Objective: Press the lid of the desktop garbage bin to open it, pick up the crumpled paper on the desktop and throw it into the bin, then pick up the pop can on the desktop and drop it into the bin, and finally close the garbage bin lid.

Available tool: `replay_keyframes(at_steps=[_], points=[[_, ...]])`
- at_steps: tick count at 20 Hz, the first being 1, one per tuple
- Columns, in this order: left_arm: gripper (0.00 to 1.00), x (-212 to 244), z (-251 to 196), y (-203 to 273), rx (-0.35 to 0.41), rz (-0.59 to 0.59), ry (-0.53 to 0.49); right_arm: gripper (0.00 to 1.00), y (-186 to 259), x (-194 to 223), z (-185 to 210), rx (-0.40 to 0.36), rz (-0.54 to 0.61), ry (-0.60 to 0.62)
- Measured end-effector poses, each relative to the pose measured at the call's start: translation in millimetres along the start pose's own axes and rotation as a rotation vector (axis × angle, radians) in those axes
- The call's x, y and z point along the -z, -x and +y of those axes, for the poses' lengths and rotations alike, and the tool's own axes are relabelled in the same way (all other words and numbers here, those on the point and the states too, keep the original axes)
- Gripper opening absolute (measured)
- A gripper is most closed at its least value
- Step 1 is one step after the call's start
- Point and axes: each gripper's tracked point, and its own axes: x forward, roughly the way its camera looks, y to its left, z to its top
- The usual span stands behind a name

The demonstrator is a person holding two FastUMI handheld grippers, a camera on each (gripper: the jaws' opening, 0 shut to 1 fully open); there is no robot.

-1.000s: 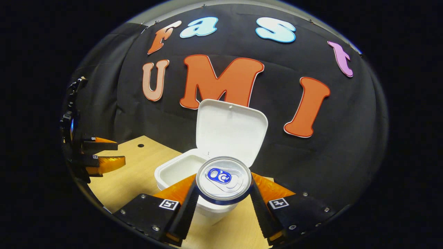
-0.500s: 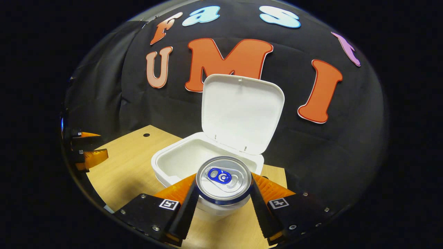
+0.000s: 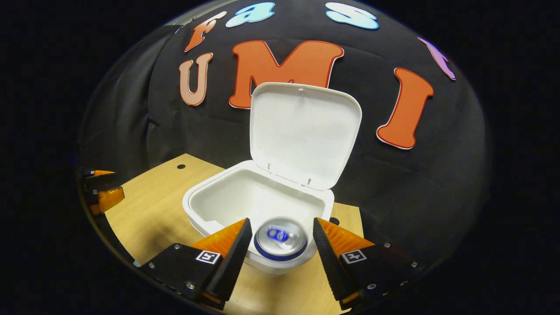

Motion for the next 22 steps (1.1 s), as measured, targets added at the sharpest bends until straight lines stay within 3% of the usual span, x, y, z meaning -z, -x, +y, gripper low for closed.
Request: replay_keyframes(at_steps=[11, 16, 19, 22], points=[[0.90, 1.5, 35.5, 4.9, -0.053, -0.011, 0.020, 0.87, -4.3, -114.6, -24.5, 0.081, -0.151, -0.010], [0.92, 8.7, 54.2, 11.1, -0.114, 0.001, 0.092, 0.87, -6.1, -175.1, -29.6, 0.114, -0.226, 0.001], [0.92, 6.7, 75.4, 19.6, -0.161, -0.015, 0.046, 0.87, -13.8, -202.6, -35.9, 0.149, -0.268, 0.023], [0.92, 0.6, 78.5, 26.3, -0.162, -0.043, 0.028, 0.87, -25.4, -216.8, -37.2, 0.154, -0.271, 0.027]])
